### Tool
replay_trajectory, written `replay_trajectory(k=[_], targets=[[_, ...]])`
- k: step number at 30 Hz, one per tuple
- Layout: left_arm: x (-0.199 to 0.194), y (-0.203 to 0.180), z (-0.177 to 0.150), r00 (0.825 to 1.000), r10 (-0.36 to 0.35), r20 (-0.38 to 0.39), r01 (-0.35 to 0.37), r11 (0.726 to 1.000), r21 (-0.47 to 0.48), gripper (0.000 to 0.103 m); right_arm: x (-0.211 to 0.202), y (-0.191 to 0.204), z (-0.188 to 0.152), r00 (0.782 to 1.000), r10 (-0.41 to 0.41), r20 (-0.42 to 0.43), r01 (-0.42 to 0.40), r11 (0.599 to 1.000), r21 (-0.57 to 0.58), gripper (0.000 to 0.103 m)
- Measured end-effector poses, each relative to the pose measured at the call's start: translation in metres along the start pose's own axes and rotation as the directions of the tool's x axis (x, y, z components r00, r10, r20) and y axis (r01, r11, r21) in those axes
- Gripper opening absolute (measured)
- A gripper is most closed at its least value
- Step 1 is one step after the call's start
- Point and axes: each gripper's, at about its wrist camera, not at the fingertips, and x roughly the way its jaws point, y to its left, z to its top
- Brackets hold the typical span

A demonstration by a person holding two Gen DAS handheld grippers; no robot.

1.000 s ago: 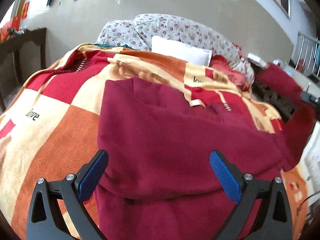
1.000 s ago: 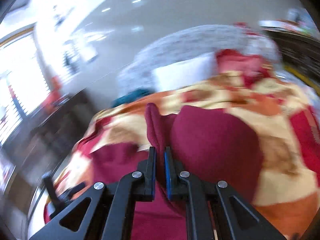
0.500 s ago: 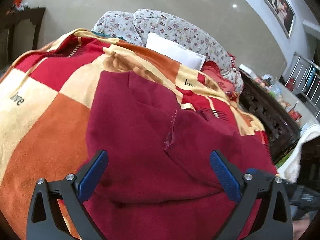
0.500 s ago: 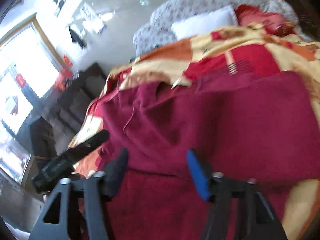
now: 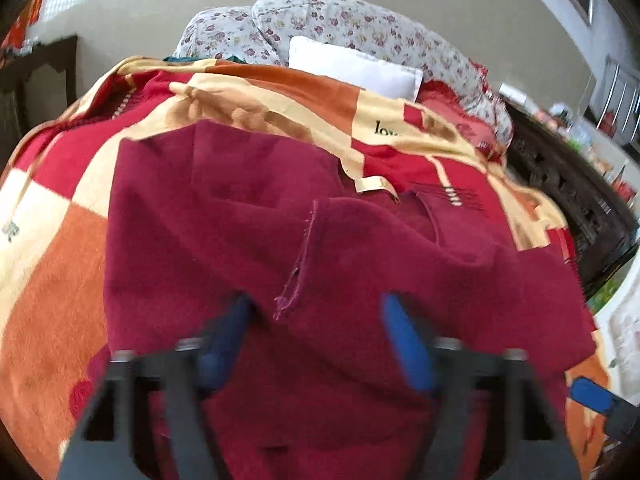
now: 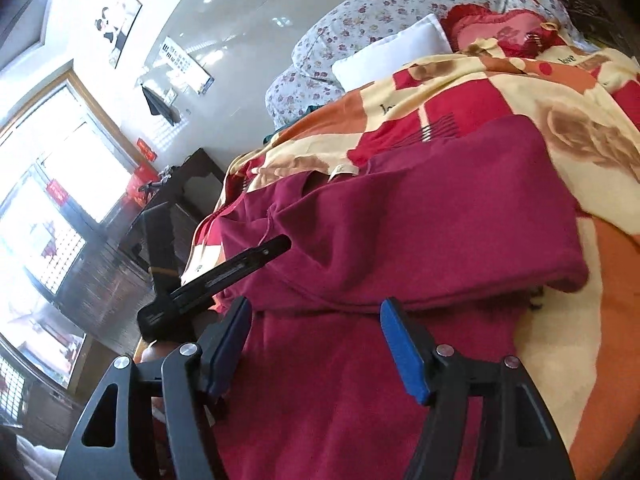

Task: Fold small clothes

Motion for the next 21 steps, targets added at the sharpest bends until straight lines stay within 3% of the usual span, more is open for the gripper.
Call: replay_trajectory(k=[2, 3, 9, 12, 16, 19, 21], targets=[[-0.006, -0.002, 0.001, 0.999, 0.032, 0.013, -0.032, 0.999, 0.015, 0.014, -0.009, -0.002, -0.001, 1.0, -0.011, 0.011, 0.011, 1.0, 0.004, 0.072], [-0.017, 0.001, 0.003, 0.999, -0.011, 0.038, 0.011, 1.0, 0.005, 0.01, -0.015, -0.004, -0.001, 0.999, -0.023, 0.025, 0.023, 1.0, 0.002, 0.072], [-0.083, 0.025, 0.015, 0.983, -0.033, 0.183, 0.034, 0.999, -0.001, 0.009, -0.038, -0.009, 0.009, 0.993, -0.087, 0.081, 0.087, 0.996, 0.004, 0.074], [-0.105, 0.044, 0.009, 0.975, 0.029, 0.218, -0.027, 1.0, -0.008, 0.009, -0.039, -0.007, 0.016, 0.986, -0.139, 0.093, 0.142, 0.99, -0.021, 0.074], [-0.08, 0.065, -0.007, 0.985, 0.109, 0.137, -0.106, 0.994, -0.03, 0.009, -0.023, -0.011, 0.03, 0.968, -0.231, 0.093, 0.236, 0.971, -0.04, 0.073], [-0.059, 0.074, -0.016, 0.989, 0.12, 0.081, -0.117, 0.992, -0.045, 0.009, -0.003, -0.009, 0.037, 0.955, -0.289, 0.068, 0.294, 0.95, -0.101, 0.064], [-0.052, 0.075, -0.02, 0.989, 0.129, 0.068, -0.127, 0.991, -0.039, 0.009, 0.012, -0.009, 0.036, 0.922, -0.385, 0.029, 0.385, 0.908, -0.164, 0.058]])
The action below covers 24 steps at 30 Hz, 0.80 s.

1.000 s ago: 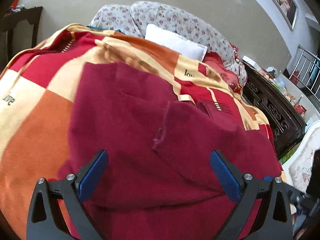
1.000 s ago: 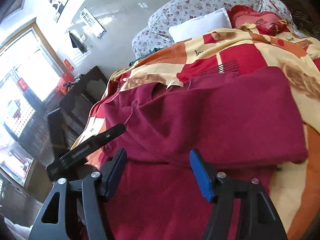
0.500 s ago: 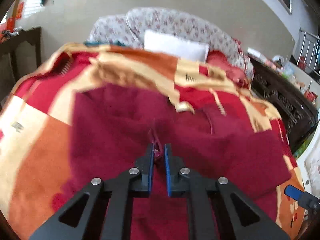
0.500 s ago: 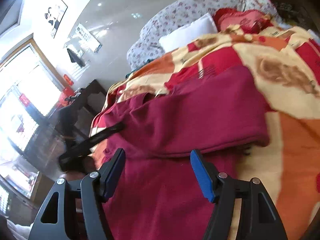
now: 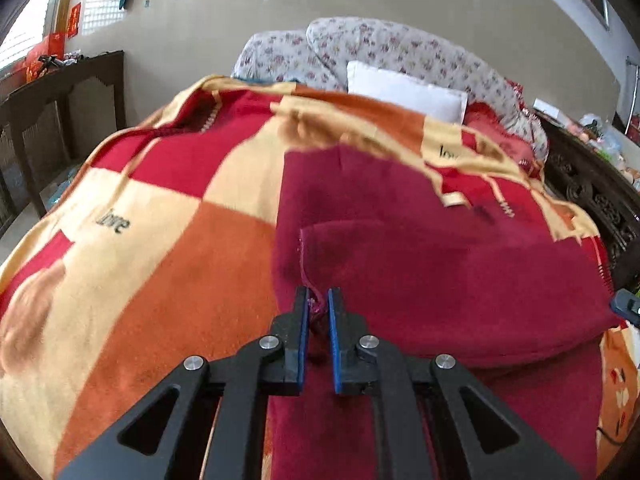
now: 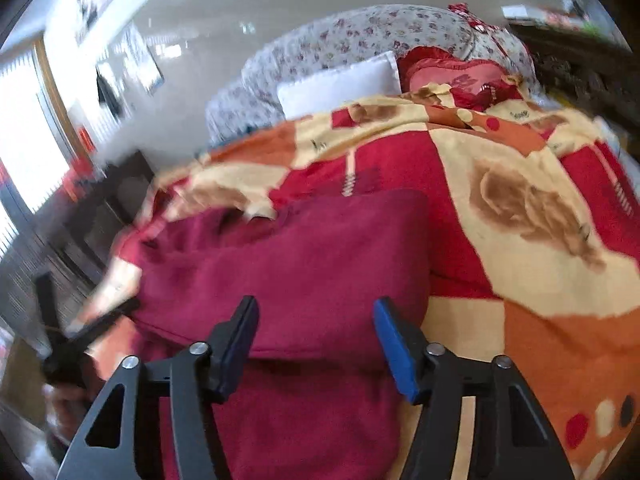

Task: Fold small clothes

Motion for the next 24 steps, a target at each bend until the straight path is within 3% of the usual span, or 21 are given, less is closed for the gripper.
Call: replay_trajectory(k=[1, 5, 9, 11, 15, 20, 24], targets=[[0.002, 0.0, -0.002, 1.0, 0.007, 0.0, -0.007, 1.0, 0.007, 0.009, 0.006, 0.001, -0.004, 0.999, -0.033, -0.031, 0.032, 0.999, -0.032, 0.053], [0.005, 0.001, -0.005, 1.0, 0.012, -0.01, -0.012, 1.0, 0.011, 0.009, 0.011, 0.007, -0.028, 0.994, -0.067, -0.083, 0.058, 0.992, -0.114, 0.053], [0.003, -0.006, -0.006, 0.999, 0.033, -0.012, -0.032, 0.999, 0.035, 0.012, -0.003, 0.002, -0.028, 0.997, -0.033, -0.071, 0.029, 0.997, -0.067, 0.054], [-0.002, -0.009, -0.006, 0.999, 0.043, 0.001, -0.043, 0.998, 0.052, 0.014, -0.018, 0.006, -0.02, 1.0, -0.011, -0.021, 0.01, 0.999, -0.053, 0.054], [-0.016, -0.012, -0.005, 0.996, 0.079, 0.049, -0.082, 0.994, 0.071, 0.046, -0.024, 0.018, -0.005, 0.997, -0.063, 0.038, 0.066, 0.993, -0.098, 0.055], [-0.022, -0.019, -0.002, 0.992, 0.094, 0.087, -0.103, 0.989, 0.104, 0.063, 0.003, 0.011, 0.005, 0.991, -0.13, 0.02, 0.131, 0.989, -0.07, 0.055], [-0.009, -0.022, -0.002, 0.993, 0.098, 0.061, -0.106, 0.985, 0.133, 0.064, 0.019, 0.008, 0.005, 0.985, -0.173, 0.002, 0.173, 0.981, -0.09, 0.055]])
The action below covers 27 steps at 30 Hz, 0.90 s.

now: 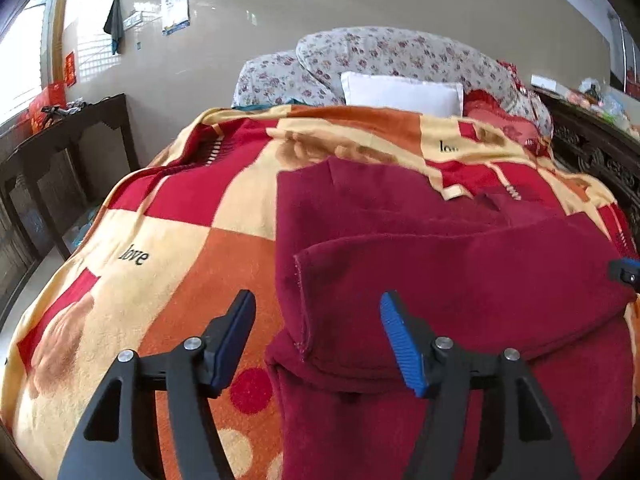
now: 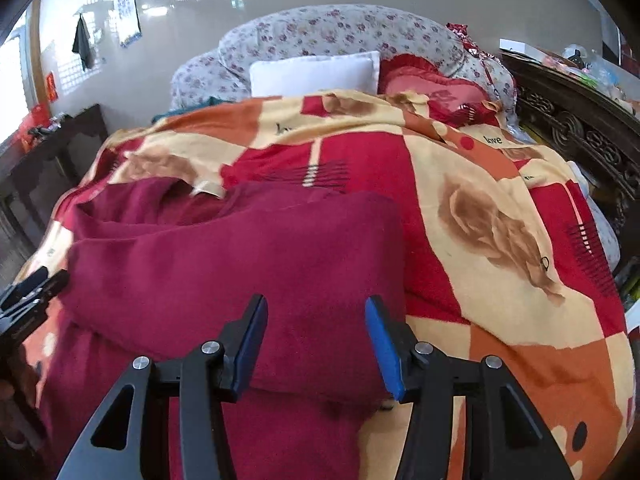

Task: Fold small clothes

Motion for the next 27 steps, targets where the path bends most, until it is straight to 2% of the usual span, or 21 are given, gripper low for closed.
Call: replay_trajectory(k=[6, 11, 13, 15, 17, 19, 21, 24, 27], targets=[[0.028, 0.003, -0.007, 0.994, -0.008, -0.105, 0.006, 1.0, -0.021, 0.065, 0.012, 0.001, 0.001, 1.0, -0.007, -0.027, 0.007, 0.999, -0.032, 0.055], [0.021, 0.009, -0.009, 0.995, -0.001, -0.104, -0.003, 0.999, -0.039, 0.066, -0.02, -0.001, -0.007, 1.0, 0.003, 0.008, -0.003, 1.0, -0.019, 0.055], [0.017, 0.008, -0.011, 0.994, 0.005, -0.105, -0.008, 1.0, -0.03, 0.066, -0.027, -0.003, -0.013, 0.999, -0.028, 0.018, 0.029, 0.999, -0.026, 0.062], [0.012, 0.007, -0.012, 0.994, -0.002, -0.108, -0.002, 1.0, -0.029, 0.066, -0.017, -0.006, -0.018, 0.999, -0.048, -0.016, 0.047, 0.999, -0.028, 0.064], [0.006, 0.006, -0.014, 0.994, -0.003, -0.11, 0.0, 1.0, -0.028, 0.066, 0.003, -0.014, -0.022, 0.996, -0.02, -0.082, 0.021, 1.0, 0.012, 0.064], [-0.003, 0.006, -0.017, 0.994, -0.009, -0.112, 0.006, 1.0, -0.023, 0.066, 0.008, -0.024, -0.026, 0.996, 0.033, -0.082, -0.026, 0.996, 0.081, 0.064], [-0.016, 0.007, -0.023, 0.994, -0.008, -0.109, 0.007, 1.0, -0.006, 0.07, -0.006, -0.026, -0.027, 0.997, 0.054, -0.06, -0.048, 0.994, 0.103, 0.064], [-0.032, 0.011, -0.032, 0.995, 0.012, -0.103, -0.01, 1.0, 0.018, 0.072, -0.037, -0.021, -0.035, 0.997, 0.068, -0.033, -0.065, 0.995, 0.078, 0.064], [-0.053, 0.018, -0.045, 0.994, 0.015, -0.104, -0.012, 0.999, 0.032, 0.074, -0.065, -0.018, -0.05, 0.989, 0.14, -0.053, -0.137, 0.988, 0.068, 0.069]])
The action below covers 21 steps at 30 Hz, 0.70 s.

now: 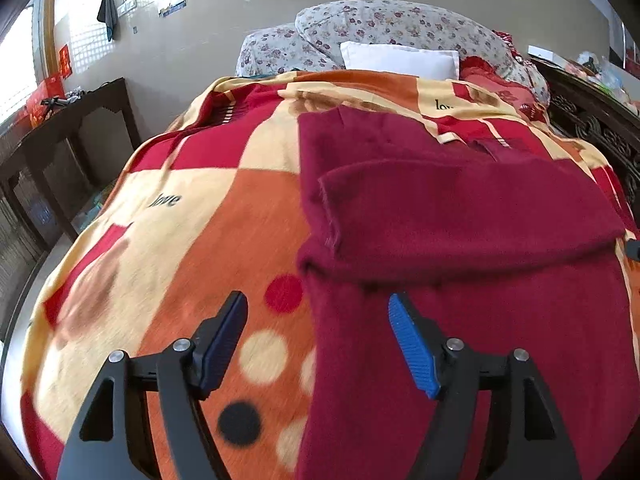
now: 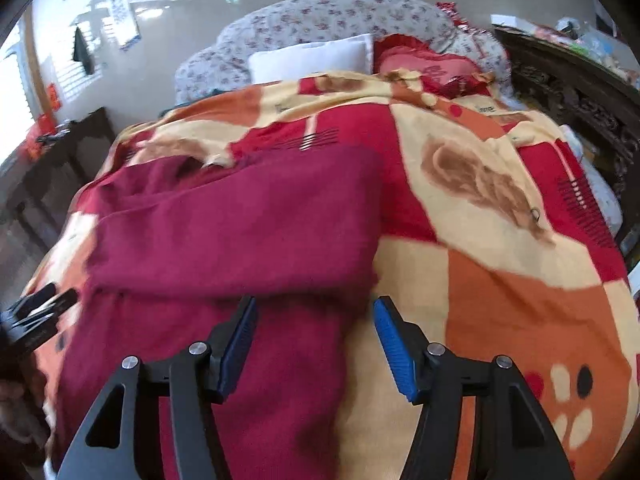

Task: Fold small clothes

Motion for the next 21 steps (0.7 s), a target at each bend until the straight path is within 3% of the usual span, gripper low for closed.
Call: replay_trajectory(k=[10, 21], targets=[[-0.054, 0.021, -0.053, 1.0, 0.003, -0.021, -0.003, 1.0, 0.002, 0.08, -0.063, 0.02, -0.078, 0.993, 0.093, -0.074, -0.096, 0.995, -0.037, 0.076], [-0.074, 0.025, -0.105, 0.994, -0.021, -0.104, 0.022, 1.0, 0.009, 0.083, -0.068, 0.019, -0.137, 0.987, 0.085, -0.135, -0.087, 0.996, -0.011, 0.077]])
